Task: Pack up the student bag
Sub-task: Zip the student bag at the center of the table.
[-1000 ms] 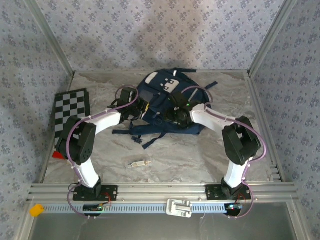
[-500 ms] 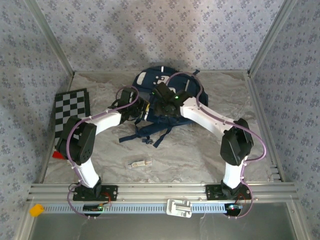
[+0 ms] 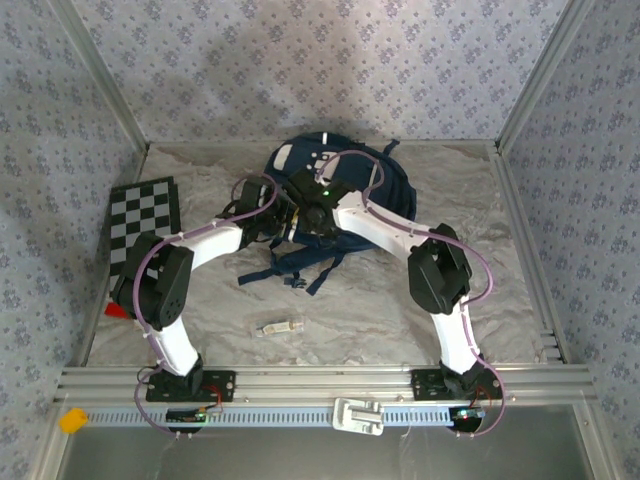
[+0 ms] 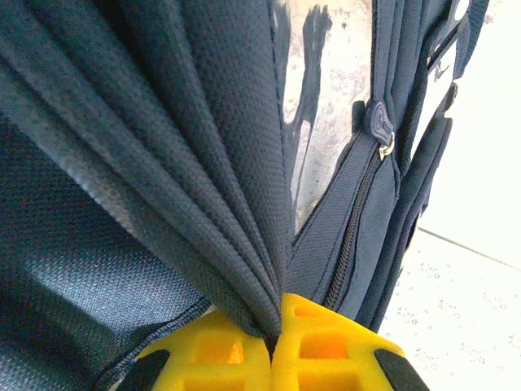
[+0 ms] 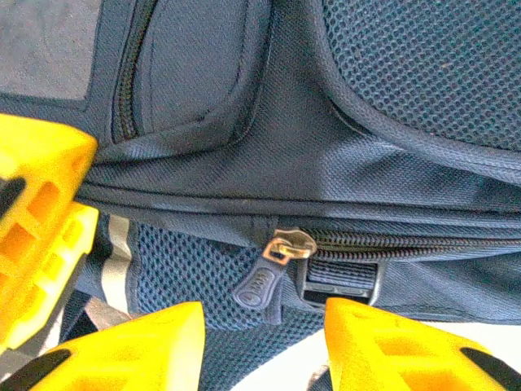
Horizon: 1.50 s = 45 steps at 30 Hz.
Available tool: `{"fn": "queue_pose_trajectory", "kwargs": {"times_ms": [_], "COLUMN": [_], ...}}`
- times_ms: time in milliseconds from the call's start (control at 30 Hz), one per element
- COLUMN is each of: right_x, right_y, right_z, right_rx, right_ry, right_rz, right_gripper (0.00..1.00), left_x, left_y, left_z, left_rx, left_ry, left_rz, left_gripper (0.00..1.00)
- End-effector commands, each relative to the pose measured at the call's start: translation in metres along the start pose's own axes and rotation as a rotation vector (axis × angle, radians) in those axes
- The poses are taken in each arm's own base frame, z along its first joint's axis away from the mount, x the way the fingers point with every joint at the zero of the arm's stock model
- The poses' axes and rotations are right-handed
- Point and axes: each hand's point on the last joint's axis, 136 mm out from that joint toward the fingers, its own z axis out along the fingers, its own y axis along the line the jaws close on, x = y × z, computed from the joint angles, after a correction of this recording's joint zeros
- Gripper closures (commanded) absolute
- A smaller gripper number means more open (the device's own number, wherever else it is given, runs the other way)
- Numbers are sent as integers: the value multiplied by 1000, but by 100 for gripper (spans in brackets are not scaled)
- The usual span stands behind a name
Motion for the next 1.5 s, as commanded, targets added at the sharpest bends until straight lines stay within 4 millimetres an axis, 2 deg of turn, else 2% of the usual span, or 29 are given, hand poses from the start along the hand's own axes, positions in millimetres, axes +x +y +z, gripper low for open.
{"fn": "queue_pose_trajectory", "kwargs": {"times_ms": [0,233,433,500,600,767,1000,1200,1367,1467], "right_x": [-8,-14,-12,-10,-7,-9,3,2,-15,-18], "right_y": [-8,-11,-14,-14,-13,-28,-58,-38,-15,-12], "right_z": [4,25,38,42,42,36,22,37,33,33], "right_rx": [48,88,113,115,122,163,172,58,-26,-40], "right_ry": [-23,-26,-28,-21,-28,-42,-38,-10,-63,-74], "right_rz": [94,135,142,136,115,110,82,18,-93,-131], "right_gripper": [59,64,64,62,62,70,79,77,73,80], "left_x": [23,23,23,22,21,14,-2,-3,-3,-3], "left_y": [-33,-34,-36,-36,-36,-36,-39,-40,-39,-40], "left_z": [-13,-14,-14,-15,-16,-19,-25,-23,-23,-23], "left_rx": [118,124,123,125,122,118,108,107,102,105], "left_ry": [86,92,89,88,84,65,32,31,29,26], "left_rz": [27,25,31,31,37,44,70,76,79,84], "left_gripper": [100,100,100,100,100,100,100,100,100,100]}}
